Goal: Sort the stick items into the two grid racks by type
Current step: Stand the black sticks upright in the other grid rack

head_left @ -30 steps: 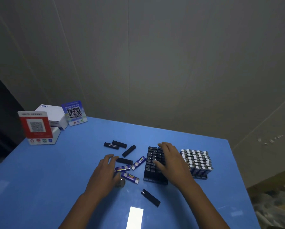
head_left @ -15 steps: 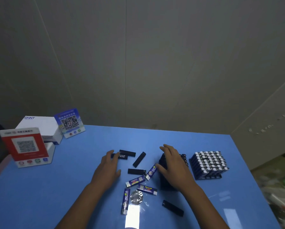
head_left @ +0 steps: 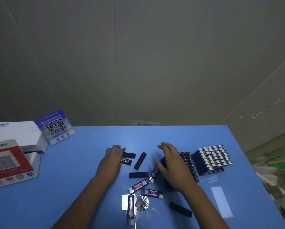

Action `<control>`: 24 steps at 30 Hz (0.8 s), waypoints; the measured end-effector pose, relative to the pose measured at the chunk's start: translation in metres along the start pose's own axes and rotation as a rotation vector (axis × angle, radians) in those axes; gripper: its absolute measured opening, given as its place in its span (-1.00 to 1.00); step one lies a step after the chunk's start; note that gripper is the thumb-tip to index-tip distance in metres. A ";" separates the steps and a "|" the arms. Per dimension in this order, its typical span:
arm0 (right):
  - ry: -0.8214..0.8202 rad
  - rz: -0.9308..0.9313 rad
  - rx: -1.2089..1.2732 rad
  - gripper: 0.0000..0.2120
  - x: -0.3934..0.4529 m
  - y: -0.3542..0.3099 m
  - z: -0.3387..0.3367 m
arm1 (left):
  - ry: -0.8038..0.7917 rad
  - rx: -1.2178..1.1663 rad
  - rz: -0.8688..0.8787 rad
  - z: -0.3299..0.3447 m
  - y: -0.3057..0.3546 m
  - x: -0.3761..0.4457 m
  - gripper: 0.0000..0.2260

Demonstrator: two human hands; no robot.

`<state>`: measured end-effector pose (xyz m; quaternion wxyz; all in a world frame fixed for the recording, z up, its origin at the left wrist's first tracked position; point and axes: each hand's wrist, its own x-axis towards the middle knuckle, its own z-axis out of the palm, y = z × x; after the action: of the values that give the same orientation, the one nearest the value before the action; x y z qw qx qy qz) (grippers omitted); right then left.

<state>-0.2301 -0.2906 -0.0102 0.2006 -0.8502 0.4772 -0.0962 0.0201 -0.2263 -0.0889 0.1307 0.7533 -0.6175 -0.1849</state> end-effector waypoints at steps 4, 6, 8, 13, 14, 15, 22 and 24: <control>0.007 0.011 -0.015 -0.53 0.002 0.002 -0.002 | -0.027 0.038 0.049 0.001 0.004 0.012 -0.63; 0.002 0.014 -0.021 -0.54 0.002 0.003 -0.004 | -0.054 0.046 0.049 0.000 0.007 0.016 -0.69; 0.006 0.014 -0.021 -0.55 0.001 0.003 -0.005 | -0.090 0.012 0.027 -0.003 0.009 0.019 -0.75; 0.028 0.005 -0.024 -0.57 -0.007 0.006 -0.010 | -0.160 0.012 -0.004 -0.004 0.010 0.019 -0.82; 0.033 0.004 -0.022 -0.58 -0.009 0.007 -0.011 | -0.149 0.001 -0.010 -0.004 0.011 0.017 -0.82; 0.038 0.002 -0.022 -0.58 -0.011 0.008 -0.012 | -0.136 -0.015 -0.022 -0.005 0.012 0.014 -0.82; 0.069 -0.017 0.040 -0.63 -0.029 0.010 -0.026 | -0.041 -0.202 -0.087 -0.016 0.020 -0.025 -0.84; 0.082 -0.019 0.084 -0.64 -0.035 0.011 -0.030 | -0.016 -0.324 -0.099 -0.026 0.030 -0.039 -0.84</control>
<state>-0.2679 -0.2733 0.0133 0.2156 -0.8408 0.4726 -0.1525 -0.0014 -0.1952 -0.0486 0.2362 0.7501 -0.5430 -0.2944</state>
